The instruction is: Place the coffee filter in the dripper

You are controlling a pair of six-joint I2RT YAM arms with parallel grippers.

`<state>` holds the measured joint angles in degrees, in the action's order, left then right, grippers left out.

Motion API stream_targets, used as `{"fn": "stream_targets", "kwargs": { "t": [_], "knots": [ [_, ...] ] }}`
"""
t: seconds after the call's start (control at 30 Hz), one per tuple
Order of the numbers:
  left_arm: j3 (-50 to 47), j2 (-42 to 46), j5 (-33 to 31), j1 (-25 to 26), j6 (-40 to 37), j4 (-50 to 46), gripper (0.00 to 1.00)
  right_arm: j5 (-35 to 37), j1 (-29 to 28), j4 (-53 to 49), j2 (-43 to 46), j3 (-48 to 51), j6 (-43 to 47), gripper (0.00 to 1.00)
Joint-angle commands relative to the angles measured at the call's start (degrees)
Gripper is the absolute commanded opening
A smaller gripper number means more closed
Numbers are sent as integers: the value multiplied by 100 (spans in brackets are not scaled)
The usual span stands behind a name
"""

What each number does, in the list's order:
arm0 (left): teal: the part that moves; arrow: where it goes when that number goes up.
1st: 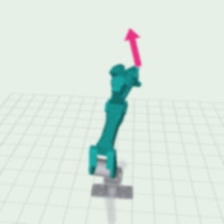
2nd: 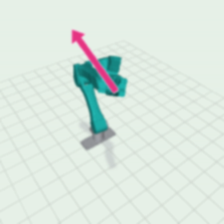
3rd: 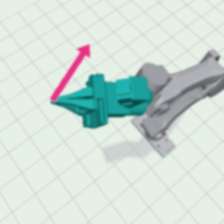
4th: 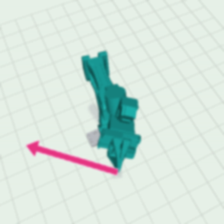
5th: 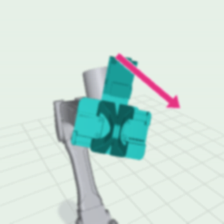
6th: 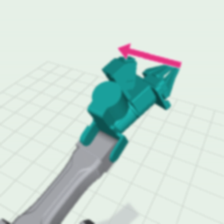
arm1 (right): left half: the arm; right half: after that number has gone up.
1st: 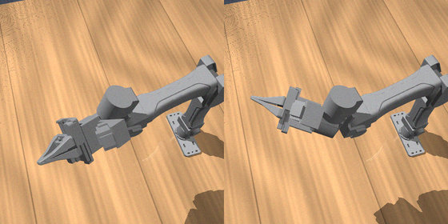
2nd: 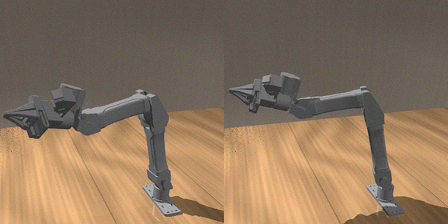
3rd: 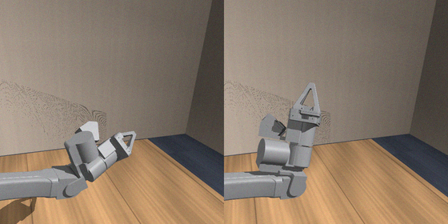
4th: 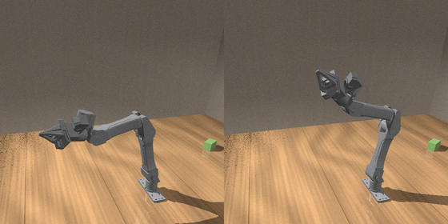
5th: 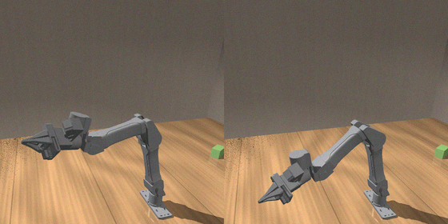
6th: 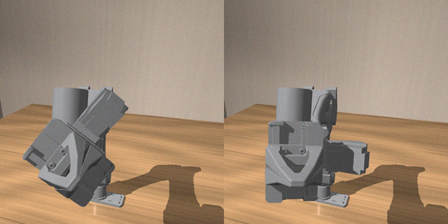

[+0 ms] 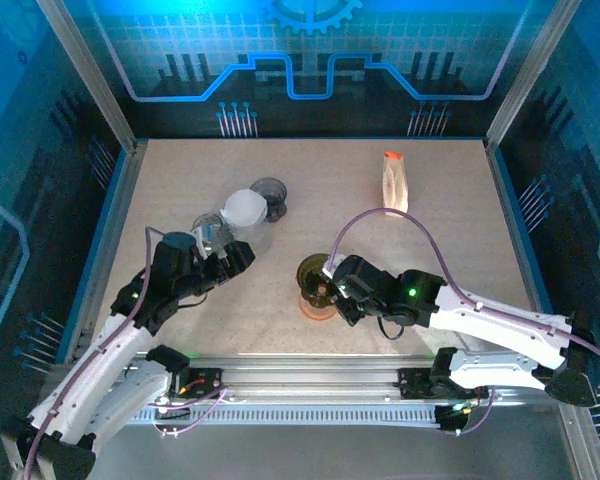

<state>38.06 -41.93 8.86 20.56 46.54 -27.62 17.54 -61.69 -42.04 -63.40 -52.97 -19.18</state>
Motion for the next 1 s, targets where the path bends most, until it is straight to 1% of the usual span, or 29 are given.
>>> {"fn": "stream_targets", "kwargs": {
  "t": [0.0,0.5,0.57,0.6,0.73,0.77,0.83,0.9,0.97],
  "knots": [
    [-106,36,113,-28,21,84,99,-83,46,15,54,-78,-141,0],
    [-159,29,108,-25,55,115,99,-81,1,46,74,224,-370,0],
    [-153,27,113,-25,55,115,99,-42,-5,38,73,226,-394,9],
    [-158,27,115,-25,51,116,99,-31,-5,29,81,217,-406,16],
    [-155,34,111,-25,57,99,99,17,-18,29,151,193,-424,56],
    [-161,40,115,-26,57,107,99,36,-20,21,166,178,-420,62],
    [-159,36,117,-26,59,107,99,63,-23,1,202,140,-407,72],
    [-160,42,124,-28,65,115,99,100,-29,-6,245,105,-407,77],
    [-168,36,128,-25,70,134,99,136,-24,-10,303,86,-399,79]
  ]
}}
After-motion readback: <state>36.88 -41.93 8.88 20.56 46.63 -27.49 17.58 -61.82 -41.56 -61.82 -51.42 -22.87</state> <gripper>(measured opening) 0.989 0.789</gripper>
